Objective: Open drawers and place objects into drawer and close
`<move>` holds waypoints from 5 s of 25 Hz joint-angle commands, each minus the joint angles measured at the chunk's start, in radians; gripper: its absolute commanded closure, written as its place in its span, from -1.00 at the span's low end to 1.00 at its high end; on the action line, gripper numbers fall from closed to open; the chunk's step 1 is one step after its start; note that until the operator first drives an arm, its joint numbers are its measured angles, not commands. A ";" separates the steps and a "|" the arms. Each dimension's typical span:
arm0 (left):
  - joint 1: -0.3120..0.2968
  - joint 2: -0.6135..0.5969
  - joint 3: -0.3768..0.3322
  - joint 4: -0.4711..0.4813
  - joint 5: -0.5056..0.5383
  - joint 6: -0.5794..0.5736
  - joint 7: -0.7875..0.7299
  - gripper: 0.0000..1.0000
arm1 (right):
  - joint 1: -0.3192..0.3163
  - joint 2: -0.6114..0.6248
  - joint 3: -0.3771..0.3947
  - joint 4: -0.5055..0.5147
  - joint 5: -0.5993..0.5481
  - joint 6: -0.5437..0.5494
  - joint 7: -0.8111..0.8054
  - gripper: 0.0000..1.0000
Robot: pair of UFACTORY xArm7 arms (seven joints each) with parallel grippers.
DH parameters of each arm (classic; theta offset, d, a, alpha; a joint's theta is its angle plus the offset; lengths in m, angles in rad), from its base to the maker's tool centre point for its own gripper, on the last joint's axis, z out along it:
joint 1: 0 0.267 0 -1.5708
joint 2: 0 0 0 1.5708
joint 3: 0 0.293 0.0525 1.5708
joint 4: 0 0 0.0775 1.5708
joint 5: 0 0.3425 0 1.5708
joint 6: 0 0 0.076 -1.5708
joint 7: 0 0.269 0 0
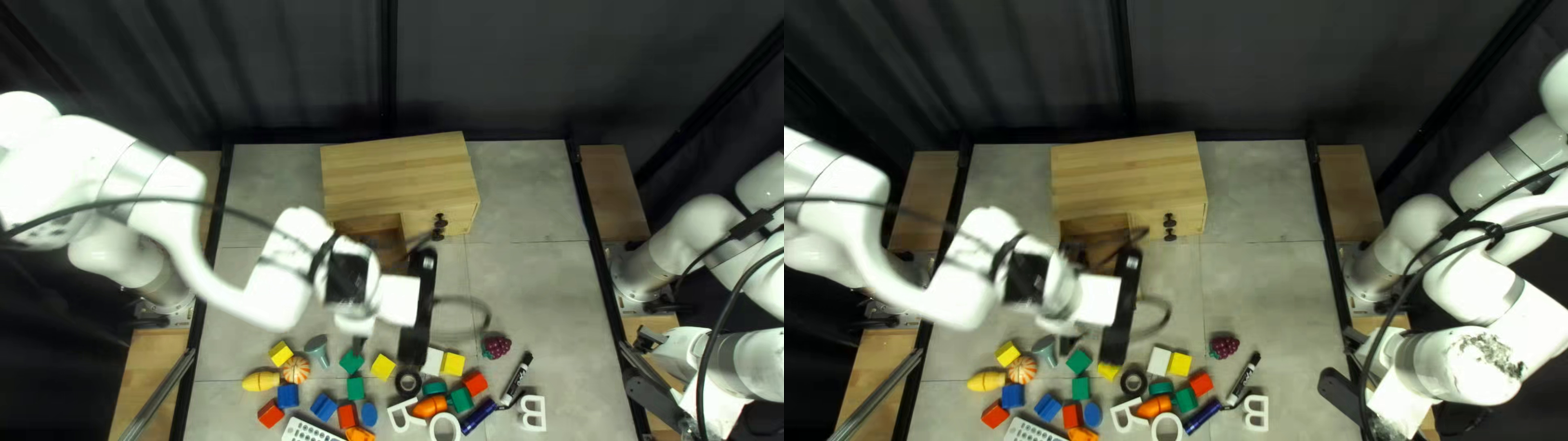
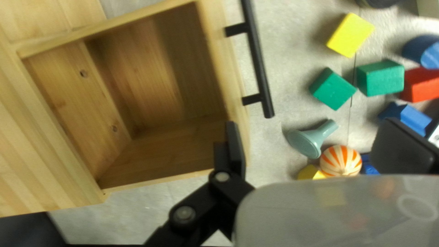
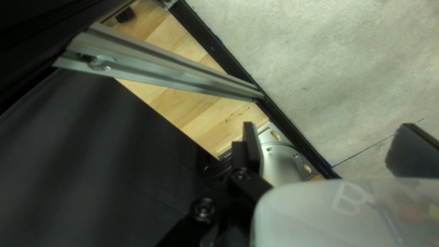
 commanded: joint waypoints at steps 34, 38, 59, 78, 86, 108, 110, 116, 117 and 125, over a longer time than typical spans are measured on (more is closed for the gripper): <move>-0.078 0.066 -0.087 -0.086 -0.011 -0.152 0.147 -1.00 | 0.000 0.000 0.000 0.000 0.000 0.000 0.000 -1.00; -0.084 0.071 -0.118 -0.123 -0.140 -0.204 0.285 -1.00 | 0.000 0.000 0.000 0.000 0.000 0.000 0.000 -1.00; -0.005 0.191 -0.118 -0.251 -0.436 -0.580 0.458 -1.00 | 0.000 0.000 0.000 0.000 0.000 0.000 0.000 -1.00; -0.013 0.212 -0.123 -0.291 -0.473 -0.633 0.404 -1.00 | 0.000 0.000 0.000 0.000 0.000 0.000 0.000 -1.00; -0.003 0.236 -0.125 -0.288 -0.485 -0.641 0.426 -0.61 | 0.000 0.000 0.000 0.000 0.000 0.000 0.000 -1.00; 0.014 0.121 -0.108 -0.268 -0.449 -0.500 0.396 1.00 | 0.000 0.000 0.000 0.000 0.000 0.000 0.000 -1.00; 0.022 0.069 -0.100 -0.254 -0.413 -0.433 0.365 1.00 | 0.000 0.000 0.000 0.000 0.000 0.000 0.000 -1.00; 0.077 -0.082 -0.060 -0.167 -0.313 -0.190 0.349 1.00 | 0.000 0.000 0.000 0.000 0.000 0.000 0.000 -1.00; 0.084 -0.094 -0.055 -0.147 -0.302 -0.158 0.353 1.00 | 0.000 0.000 0.000 0.000 0.000 0.000 0.000 -1.00; 0.158 -0.089 0.004 0.019 -0.169 0.006 0.391 1.00 | 0.000 0.000 0.000 0.000 0.000 0.000 0.000 -1.00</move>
